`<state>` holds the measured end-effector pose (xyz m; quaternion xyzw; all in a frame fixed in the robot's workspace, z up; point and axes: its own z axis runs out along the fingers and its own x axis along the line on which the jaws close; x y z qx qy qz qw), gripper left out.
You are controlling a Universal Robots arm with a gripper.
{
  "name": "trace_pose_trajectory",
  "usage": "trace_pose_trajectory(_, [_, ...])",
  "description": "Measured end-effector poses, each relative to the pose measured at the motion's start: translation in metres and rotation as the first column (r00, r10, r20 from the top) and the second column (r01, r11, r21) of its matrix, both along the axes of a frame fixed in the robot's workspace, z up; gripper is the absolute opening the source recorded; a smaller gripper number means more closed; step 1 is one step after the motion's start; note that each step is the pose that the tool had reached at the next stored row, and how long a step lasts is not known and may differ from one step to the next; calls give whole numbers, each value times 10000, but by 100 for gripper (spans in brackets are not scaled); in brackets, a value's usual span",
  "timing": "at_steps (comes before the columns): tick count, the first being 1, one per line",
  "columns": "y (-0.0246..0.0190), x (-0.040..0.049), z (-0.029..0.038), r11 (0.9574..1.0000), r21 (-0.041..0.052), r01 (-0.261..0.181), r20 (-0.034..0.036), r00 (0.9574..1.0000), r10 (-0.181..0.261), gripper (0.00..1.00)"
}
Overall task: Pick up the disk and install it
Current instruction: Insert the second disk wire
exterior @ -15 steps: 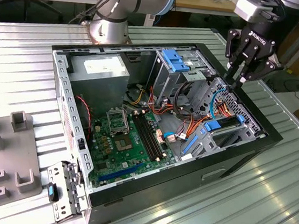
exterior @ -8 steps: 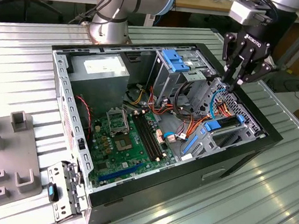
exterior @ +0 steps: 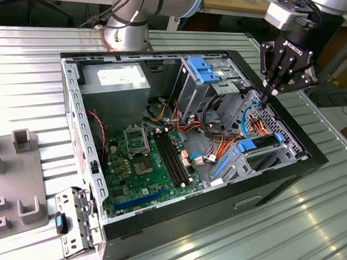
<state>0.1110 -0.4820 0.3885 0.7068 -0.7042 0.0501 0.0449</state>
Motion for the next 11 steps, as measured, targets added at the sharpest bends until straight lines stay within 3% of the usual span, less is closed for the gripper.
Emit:
trace_pose_trajectory(2, [0,0,-4,10000,-1,0,8,10000,0,11])
trace_pose_trajectory(7, [-6,0,-9,10000,-6,0,29,10000,0,11])
trace_pose_trajectory(11, [-17,0,-14,9998,-220,-6,44,10000,7,18])
